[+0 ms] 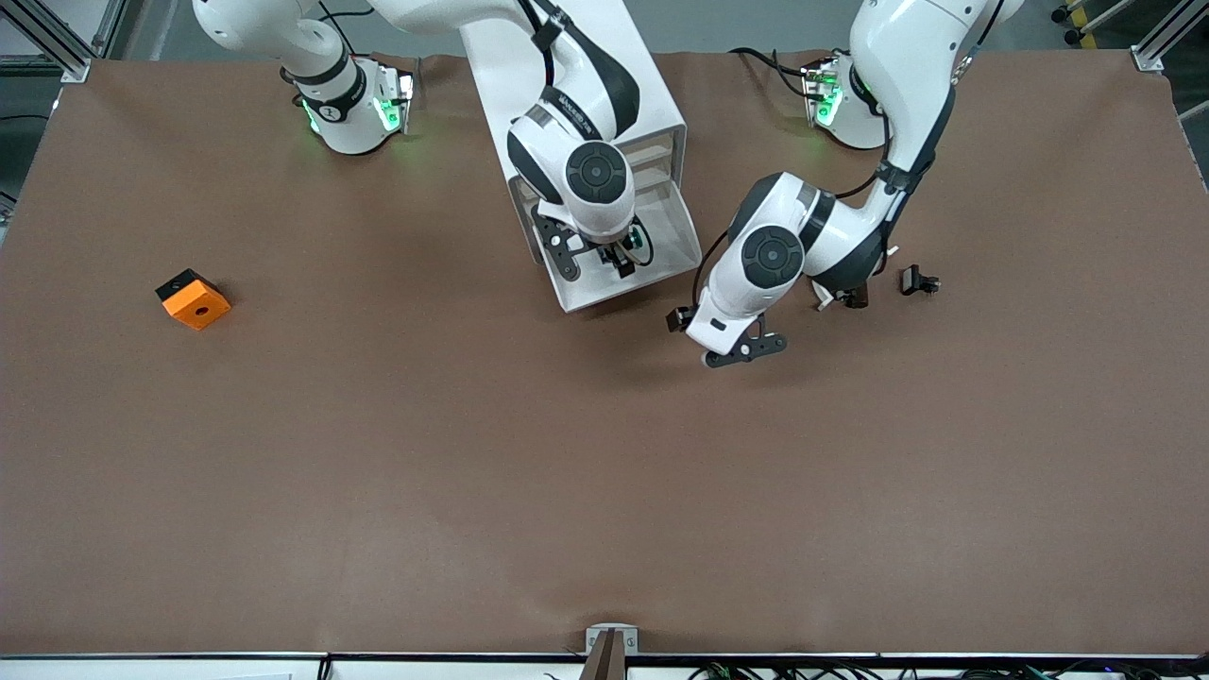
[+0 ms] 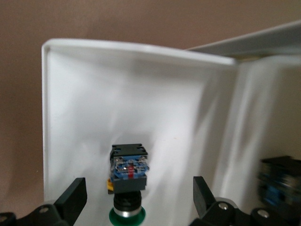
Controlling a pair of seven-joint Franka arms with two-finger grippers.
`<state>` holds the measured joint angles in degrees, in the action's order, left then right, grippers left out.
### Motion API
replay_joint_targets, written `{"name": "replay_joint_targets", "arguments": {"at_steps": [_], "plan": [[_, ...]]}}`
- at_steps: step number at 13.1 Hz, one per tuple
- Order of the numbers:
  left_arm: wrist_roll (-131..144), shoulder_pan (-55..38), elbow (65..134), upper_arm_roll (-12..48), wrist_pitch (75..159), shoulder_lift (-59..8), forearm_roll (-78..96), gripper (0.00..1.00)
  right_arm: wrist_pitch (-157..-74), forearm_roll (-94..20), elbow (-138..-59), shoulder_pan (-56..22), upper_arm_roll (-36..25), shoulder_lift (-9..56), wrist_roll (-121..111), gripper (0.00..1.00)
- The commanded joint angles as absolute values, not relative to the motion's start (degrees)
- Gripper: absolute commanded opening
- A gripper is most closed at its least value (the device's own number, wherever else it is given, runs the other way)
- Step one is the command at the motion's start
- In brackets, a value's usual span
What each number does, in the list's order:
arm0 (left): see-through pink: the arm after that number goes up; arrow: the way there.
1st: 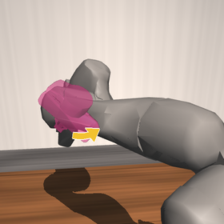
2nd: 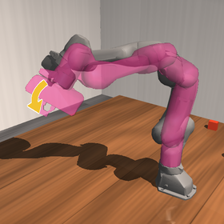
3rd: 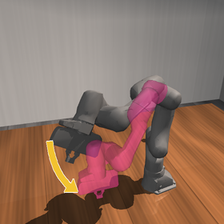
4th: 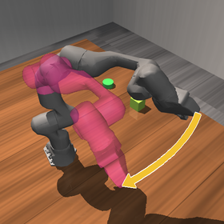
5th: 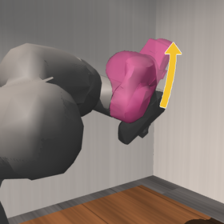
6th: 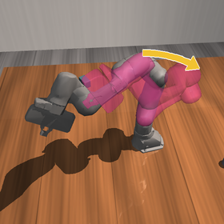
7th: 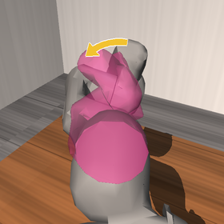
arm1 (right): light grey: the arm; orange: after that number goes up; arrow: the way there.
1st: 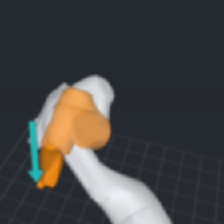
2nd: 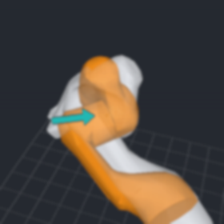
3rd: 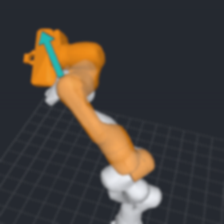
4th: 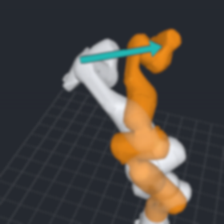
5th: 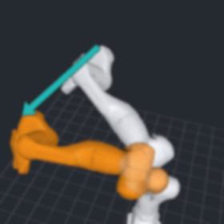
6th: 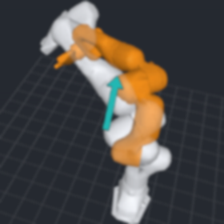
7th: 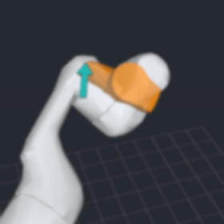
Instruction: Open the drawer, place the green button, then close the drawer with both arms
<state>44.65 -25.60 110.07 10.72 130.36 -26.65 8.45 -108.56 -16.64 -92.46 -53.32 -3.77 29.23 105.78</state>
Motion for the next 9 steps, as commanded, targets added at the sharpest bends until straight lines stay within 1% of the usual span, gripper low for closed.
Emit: {"name": "replay_joint_targets", "arguments": {"at_steps": [1,4,7,9], "plan": [[45.09,-27.33,109.16,11.25,130.25,-28.12,11.77,1.0,-96.98,-17.67,-88.34,-49.06,-3.87,25.24,99.69,1.0],[45.17,-29.52,109.16,11.87,130.25,-28.56,16.68,1.0,-90.64,-17.31,-88.24,-44.84,-3.96,19.09,93.45,1.0],[47.19,-32.24,109.16,11.95,130.25,-28.56,18.28,1.0,-84.04,-17.4,-88.33,-36.94,-3.96,13.64,79.68,1.0],[49.38,-34.44,109.33,12.04,130.25,-28.65,18.37,1.0,-81.31,-17.23,-88.94,-31.93,-4.04,10.47,70.97,1.0]]}}
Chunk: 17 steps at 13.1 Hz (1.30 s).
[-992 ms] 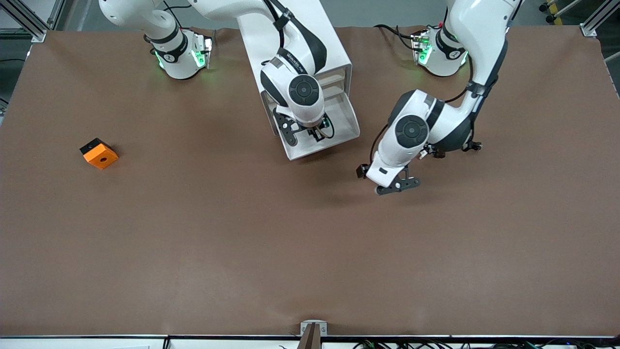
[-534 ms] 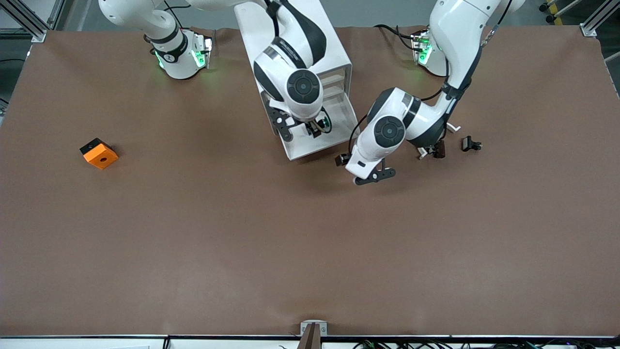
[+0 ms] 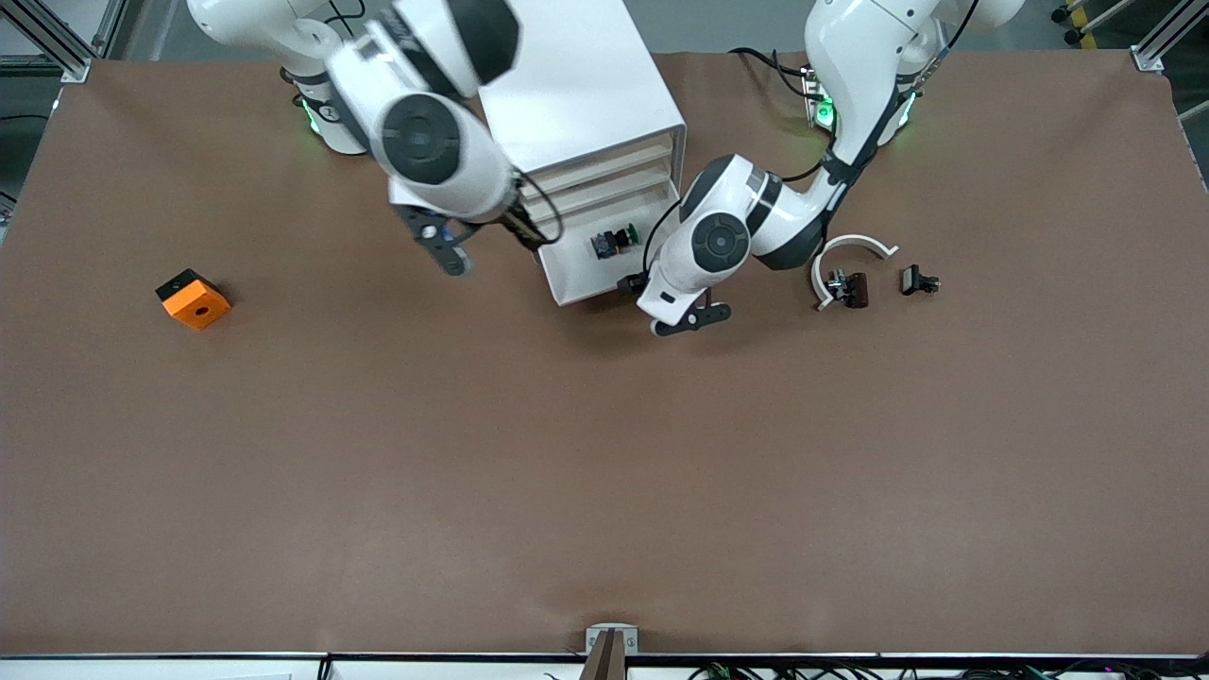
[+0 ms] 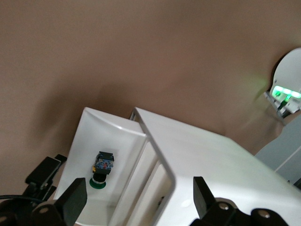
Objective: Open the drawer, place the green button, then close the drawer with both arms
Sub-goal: 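Push the drawer closed with the left gripper while the right gripper withdraws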
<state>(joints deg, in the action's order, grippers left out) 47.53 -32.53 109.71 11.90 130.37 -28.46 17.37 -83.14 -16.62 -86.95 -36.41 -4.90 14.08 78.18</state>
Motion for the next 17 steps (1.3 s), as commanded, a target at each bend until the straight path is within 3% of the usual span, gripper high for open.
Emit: {"name": "replay_joint_targets", "arguments": {"at_steps": [1,3,9,17], "plan": [[51.13,-35.85,109.6,11.95,130.25,-28.65,18.37,1.0,-79.3,-17.14,-89.03,-29.56,-4.04,9.59,66.06,1.0],[53.95,-36.99,109.6,12.22,130.25,-29.09,18.46,1.0,-76.04,-16.35,-90.17,-24.72,-4.04,8.44,55.34,1.0],[61.42,-38.06,109.78,16.52,129.73,-29.97,18.46,1.0,-76.46,-7.83,-95.79,-12.59,-4.04,2.73,25.44,1.0],[67.32,-36.31,108.99,16.7,129.73,-30.85,17.76,1.0,-86.3,-3.97,-104.5,-1.85,-4.04,-1.49,4.4,1.0]]}}
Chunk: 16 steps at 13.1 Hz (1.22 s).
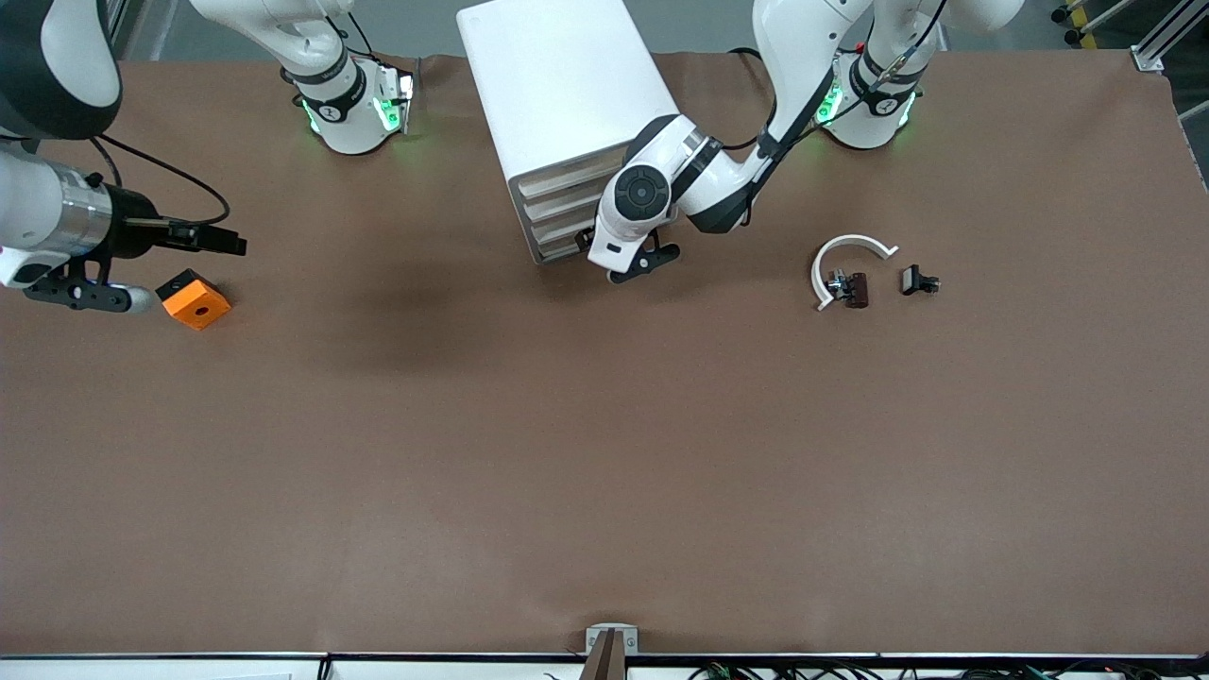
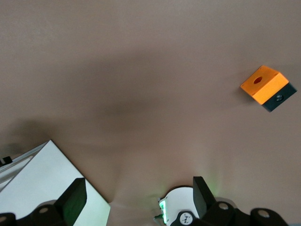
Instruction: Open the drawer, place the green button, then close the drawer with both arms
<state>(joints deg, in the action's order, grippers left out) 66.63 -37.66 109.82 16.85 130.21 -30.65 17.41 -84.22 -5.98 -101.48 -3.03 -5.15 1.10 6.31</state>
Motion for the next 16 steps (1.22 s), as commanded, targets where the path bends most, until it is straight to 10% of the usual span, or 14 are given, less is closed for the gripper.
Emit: {"name": "replay_joint_targets", "arguments": {"at_steps": [1,16], "plan": [[67.32,-34.12,108.2,15.48,129.55,-30.5,17.49,1.0,-87.27,-2.74,-104.59,-1.76,-4.04,-2.1,2.83,1.0],[57.69,3.41,95.27,13.54,118.74,-17.5,-8.53,1.0,-84.91,-1.67,-90.89,1.14,-3.78,-4.4,4.31,1.0]]}}
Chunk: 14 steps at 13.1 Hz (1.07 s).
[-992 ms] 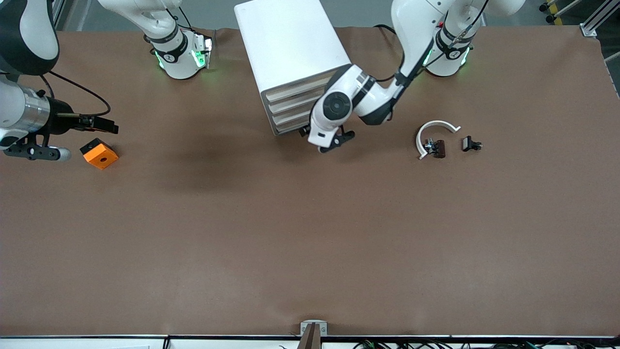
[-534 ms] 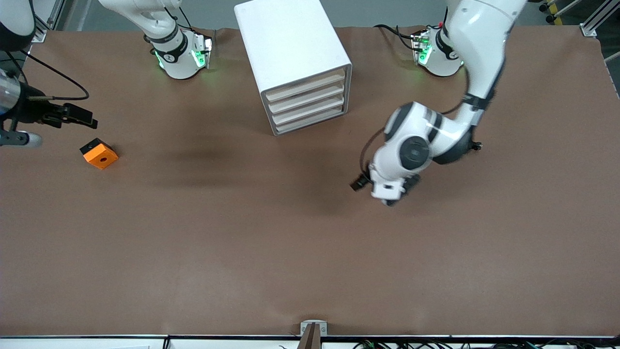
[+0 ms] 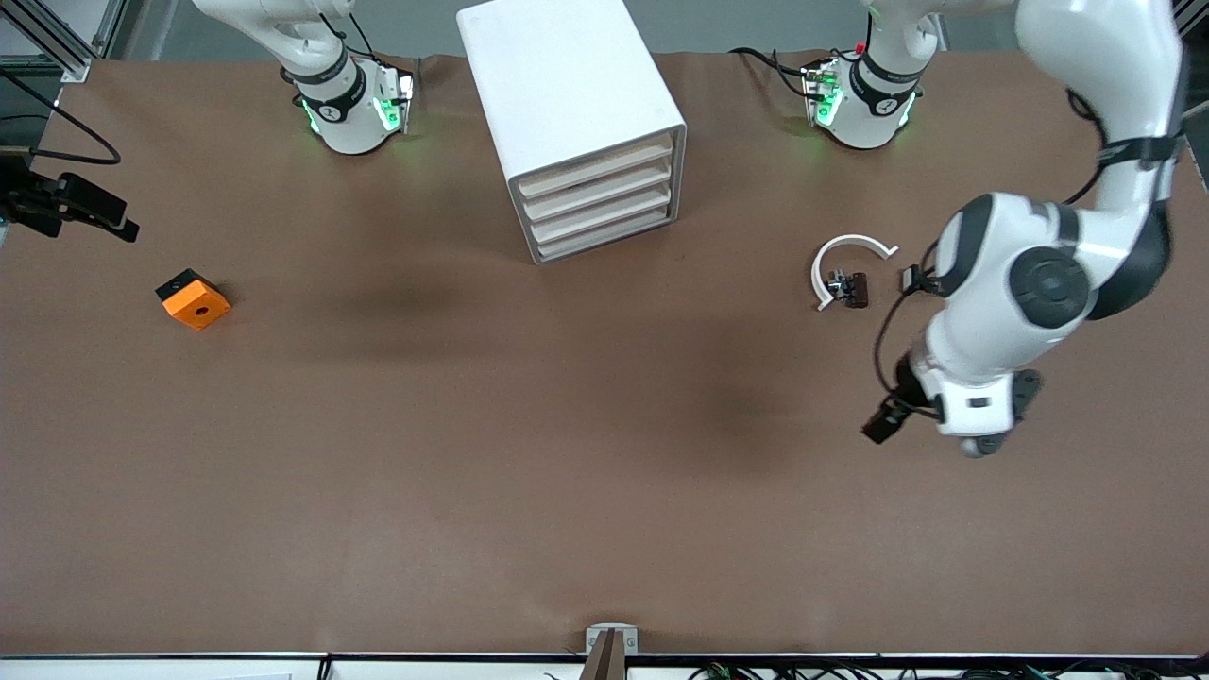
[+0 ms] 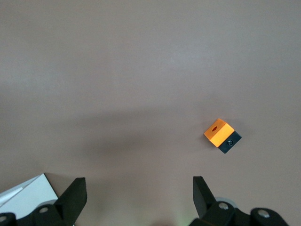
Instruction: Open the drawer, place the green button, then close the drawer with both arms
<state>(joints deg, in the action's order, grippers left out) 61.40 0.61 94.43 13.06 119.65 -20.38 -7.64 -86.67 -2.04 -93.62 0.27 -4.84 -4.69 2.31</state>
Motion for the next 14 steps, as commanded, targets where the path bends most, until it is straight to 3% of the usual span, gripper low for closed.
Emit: {"name": "replay_joint_targets", "arguments": {"at_steps": [1,8,14], "plan": [[55.39,5.25,95.27,13.62,118.48,-16.27,-8.61,1.0,-84.9,-1.23,-90.7,1.06,-3.61,-4.39,4.39,1.0],[37.29,12.29,84.39,13.45,99.51,-12.31,-8.61,1.0,-85.43,-1.32,-88.6,0.88,-3.52,-4.31,3.43,1.0],[21.55,13.89,84.2,13.18,92.38,-5.46,-7.21,1.0,-85.52,-1.14,-87.36,1.14,-3.6,-3.87,-1.21,1.0]]}}
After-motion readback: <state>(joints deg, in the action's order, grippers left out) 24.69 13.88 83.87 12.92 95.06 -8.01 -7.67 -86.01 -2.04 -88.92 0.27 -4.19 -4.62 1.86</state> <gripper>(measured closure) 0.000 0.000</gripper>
